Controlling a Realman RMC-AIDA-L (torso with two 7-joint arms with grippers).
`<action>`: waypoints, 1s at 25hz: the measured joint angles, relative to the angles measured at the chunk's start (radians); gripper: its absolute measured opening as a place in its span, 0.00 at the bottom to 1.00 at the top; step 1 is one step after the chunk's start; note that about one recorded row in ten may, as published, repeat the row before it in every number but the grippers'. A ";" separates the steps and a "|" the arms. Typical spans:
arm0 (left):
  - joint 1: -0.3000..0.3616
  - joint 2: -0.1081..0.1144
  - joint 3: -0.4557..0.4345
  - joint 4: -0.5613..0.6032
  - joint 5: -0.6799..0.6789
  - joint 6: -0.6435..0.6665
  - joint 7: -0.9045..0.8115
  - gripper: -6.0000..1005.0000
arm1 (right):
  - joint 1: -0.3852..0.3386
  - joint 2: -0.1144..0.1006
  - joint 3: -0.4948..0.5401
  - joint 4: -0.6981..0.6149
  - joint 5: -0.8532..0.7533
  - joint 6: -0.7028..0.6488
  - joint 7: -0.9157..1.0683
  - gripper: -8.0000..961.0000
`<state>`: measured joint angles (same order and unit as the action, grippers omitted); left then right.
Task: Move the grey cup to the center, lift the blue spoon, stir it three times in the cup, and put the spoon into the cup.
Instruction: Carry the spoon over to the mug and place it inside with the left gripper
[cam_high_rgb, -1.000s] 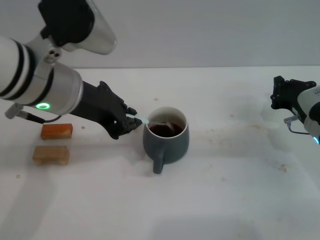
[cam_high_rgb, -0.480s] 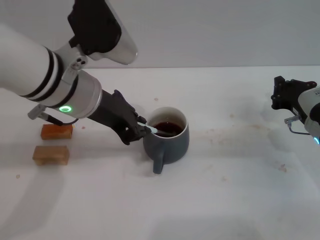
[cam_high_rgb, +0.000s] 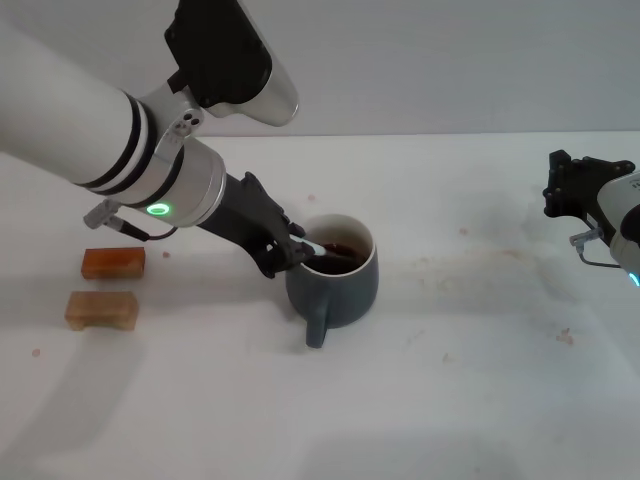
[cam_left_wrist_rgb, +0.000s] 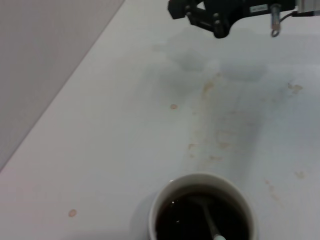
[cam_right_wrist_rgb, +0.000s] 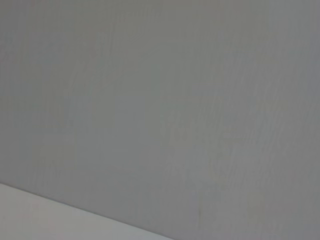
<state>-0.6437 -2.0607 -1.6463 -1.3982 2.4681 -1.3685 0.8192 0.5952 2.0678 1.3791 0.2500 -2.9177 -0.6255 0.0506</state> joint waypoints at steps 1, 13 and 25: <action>-0.004 0.000 0.000 0.009 0.008 0.010 0.000 0.18 | 0.000 0.000 0.000 0.000 0.000 0.000 0.000 0.01; 0.000 0.002 -0.021 0.057 0.066 -0.008 0.036 0.17 | 0.002 0.000 0.001 -0.001 0.000 0.000 0.000 0.01; 0.039 -0.001 -0.013 -0.061 0.060 -0.085 -0.006 0.17 | 0.018 -0.002 0.002 0.000 0.000 0.000 0.000 0.01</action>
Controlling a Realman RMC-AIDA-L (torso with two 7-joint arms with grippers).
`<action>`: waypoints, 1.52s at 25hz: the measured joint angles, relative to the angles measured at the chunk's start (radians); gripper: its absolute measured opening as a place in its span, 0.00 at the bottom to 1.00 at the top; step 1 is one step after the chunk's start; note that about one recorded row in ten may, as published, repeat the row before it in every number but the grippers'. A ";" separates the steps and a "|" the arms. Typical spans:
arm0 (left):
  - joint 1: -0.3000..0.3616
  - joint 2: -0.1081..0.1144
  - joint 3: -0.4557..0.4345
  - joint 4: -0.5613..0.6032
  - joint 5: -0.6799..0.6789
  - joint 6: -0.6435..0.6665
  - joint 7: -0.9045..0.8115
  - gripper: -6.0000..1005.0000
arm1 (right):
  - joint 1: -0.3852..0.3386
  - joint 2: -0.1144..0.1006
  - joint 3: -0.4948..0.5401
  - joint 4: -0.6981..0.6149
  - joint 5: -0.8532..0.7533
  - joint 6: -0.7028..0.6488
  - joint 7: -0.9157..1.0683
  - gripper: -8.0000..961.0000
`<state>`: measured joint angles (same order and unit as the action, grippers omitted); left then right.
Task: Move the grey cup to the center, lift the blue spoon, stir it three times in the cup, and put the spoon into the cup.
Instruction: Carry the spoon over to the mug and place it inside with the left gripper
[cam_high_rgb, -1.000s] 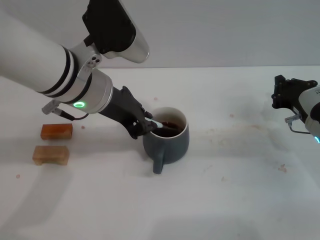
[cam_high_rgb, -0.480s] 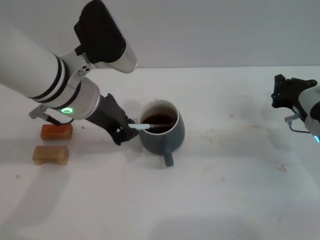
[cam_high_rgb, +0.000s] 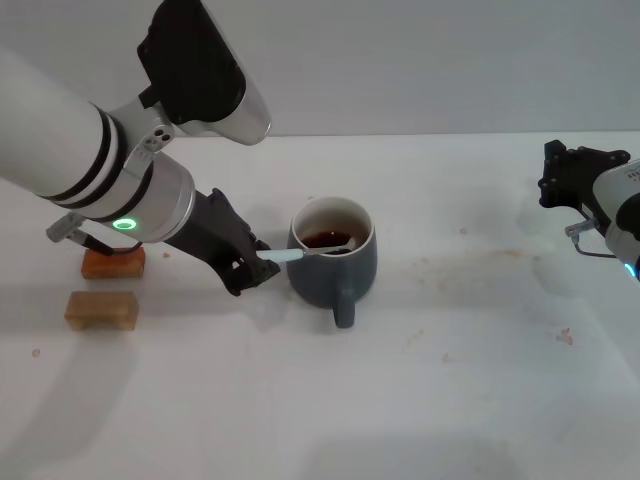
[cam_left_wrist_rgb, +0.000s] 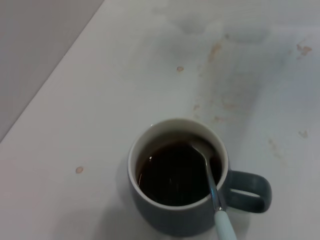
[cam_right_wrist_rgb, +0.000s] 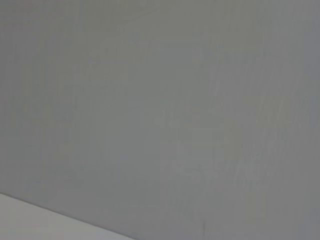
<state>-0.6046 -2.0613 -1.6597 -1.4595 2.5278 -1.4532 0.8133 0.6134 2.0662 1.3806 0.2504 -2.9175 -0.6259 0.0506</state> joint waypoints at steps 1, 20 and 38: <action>-0.002 -0.001 0.001 -0.003 -0.002 -0.001 -0.003 0.17 | 0.000 0.000 0.000 0.000 0.000 0.000 0.000 0.01; -0.123 -0.004 0.031 0.071 -0.005 0.064 -0.020 0.15 | -0.035 0.002 0.018 0.001 0.008 -0.045 0.000 0.01; -0.152 0.002 0.021 0.115 0.022 0.077 -0.027 0.15 | -0.037 -0.010 0.034 -0.003 0.003 -0.049 0.000 0.01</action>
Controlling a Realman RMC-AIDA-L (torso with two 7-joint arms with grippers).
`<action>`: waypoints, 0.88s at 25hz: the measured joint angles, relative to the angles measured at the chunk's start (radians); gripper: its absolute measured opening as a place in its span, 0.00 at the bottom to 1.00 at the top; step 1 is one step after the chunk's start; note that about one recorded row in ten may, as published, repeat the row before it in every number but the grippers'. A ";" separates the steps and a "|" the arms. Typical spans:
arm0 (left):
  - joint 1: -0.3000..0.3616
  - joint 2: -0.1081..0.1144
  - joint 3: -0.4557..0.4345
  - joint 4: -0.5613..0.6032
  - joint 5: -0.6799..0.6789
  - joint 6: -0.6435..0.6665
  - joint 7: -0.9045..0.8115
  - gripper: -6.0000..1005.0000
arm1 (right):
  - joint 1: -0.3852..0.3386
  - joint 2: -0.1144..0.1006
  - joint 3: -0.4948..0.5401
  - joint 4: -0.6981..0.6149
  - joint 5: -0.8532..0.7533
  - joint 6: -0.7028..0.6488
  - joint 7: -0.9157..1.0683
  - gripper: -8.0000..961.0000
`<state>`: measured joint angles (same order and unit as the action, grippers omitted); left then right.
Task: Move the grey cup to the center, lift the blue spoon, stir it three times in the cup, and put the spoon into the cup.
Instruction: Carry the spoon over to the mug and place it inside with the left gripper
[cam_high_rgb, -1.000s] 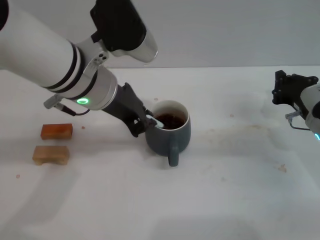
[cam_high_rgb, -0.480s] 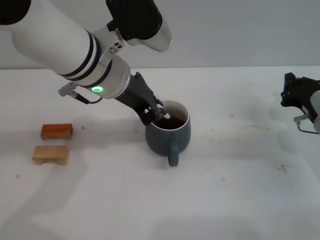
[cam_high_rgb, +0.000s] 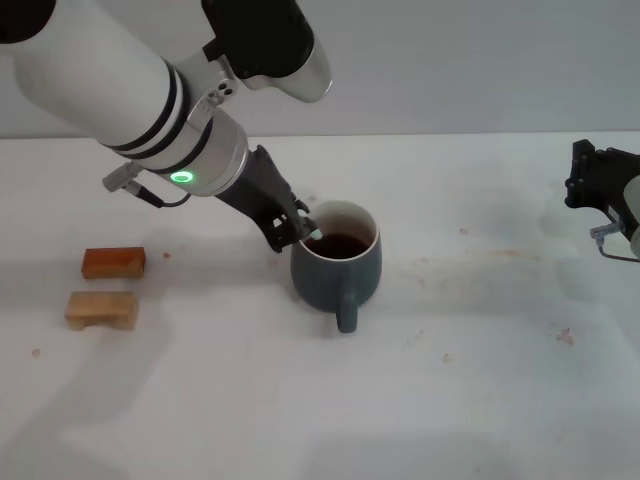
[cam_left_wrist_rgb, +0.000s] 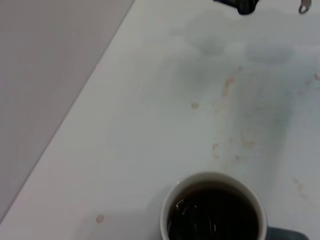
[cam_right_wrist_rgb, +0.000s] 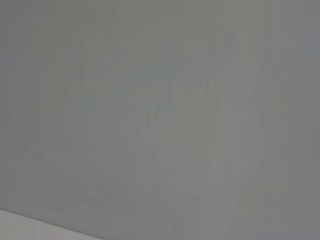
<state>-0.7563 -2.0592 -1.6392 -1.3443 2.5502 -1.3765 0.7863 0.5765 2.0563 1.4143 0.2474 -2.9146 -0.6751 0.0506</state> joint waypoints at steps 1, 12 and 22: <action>0.003 0.000 0.000 -0.007 0.003 -0.011 -0.004 0.15 | 0.001 0.000 0.000 0.000 0.000 0.000 0.000 0.01; 0.007 -0.009 0.028 -0.058 -0.003 -0.041 -0.036 0.15 | 0.004 0.001 -0.005 0.002 -0.002 0.000 0.000 0.01; -0.031 -0.007 0.047 -0.010 -0.002 0.056 -0.041 0.15 | -0.001 0.004 -0.008 0.006 -0.002 0.000 0.000 0.01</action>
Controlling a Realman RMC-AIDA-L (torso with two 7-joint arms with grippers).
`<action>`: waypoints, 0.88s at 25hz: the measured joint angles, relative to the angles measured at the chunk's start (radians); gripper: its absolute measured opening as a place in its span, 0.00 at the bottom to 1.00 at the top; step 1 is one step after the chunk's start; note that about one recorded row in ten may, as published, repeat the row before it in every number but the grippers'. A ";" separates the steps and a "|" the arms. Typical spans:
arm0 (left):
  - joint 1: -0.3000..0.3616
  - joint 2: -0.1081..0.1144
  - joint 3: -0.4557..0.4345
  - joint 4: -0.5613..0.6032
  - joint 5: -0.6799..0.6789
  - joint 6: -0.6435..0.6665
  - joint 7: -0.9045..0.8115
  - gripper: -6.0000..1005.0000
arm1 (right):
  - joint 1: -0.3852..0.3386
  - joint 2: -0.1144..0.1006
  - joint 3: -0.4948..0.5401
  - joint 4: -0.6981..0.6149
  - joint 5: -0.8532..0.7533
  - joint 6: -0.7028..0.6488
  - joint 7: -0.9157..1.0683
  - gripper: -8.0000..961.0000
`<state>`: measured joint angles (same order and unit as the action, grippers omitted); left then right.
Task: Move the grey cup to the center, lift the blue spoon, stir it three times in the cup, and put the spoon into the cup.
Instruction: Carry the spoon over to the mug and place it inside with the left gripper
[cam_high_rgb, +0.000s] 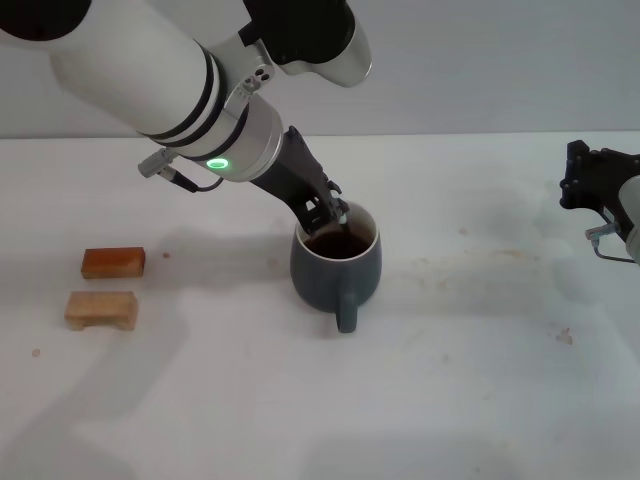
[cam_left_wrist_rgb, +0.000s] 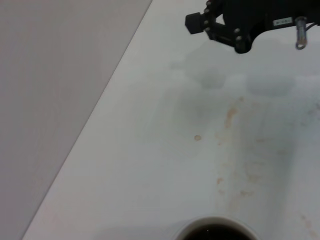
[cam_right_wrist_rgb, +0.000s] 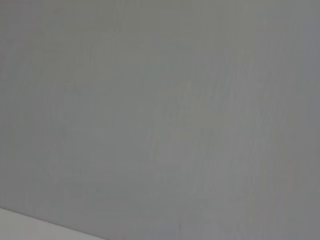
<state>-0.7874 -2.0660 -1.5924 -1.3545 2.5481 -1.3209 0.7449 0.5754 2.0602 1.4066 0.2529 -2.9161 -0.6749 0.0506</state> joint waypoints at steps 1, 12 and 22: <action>-0.008 0.002 -0.001 0.021 0.005 0.012 0.002 0.15 | 0.000 0.000 0.000 0.000 0.000 0.000 0.000 0.01; 0.001 0.006 -0.033 0.010 0.068 -0.066 -0.013 0.15 | 0.005 0.000 0.004 -0.004 0.000 0.003 0.000 0.01; 0.020 0.000 0.001 -0.065 0.065 -0.134 -0.063 0.16 | 0.015 -0.003 0.000 -0.006 0.000 0.002 0.000 0.01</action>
<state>-0.7672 -2.0659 -1.5915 -1.4197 2.6126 -1.4548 0.6816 0.5906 2.0570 1.4064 0.2473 -2.9160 -0.6734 0.0506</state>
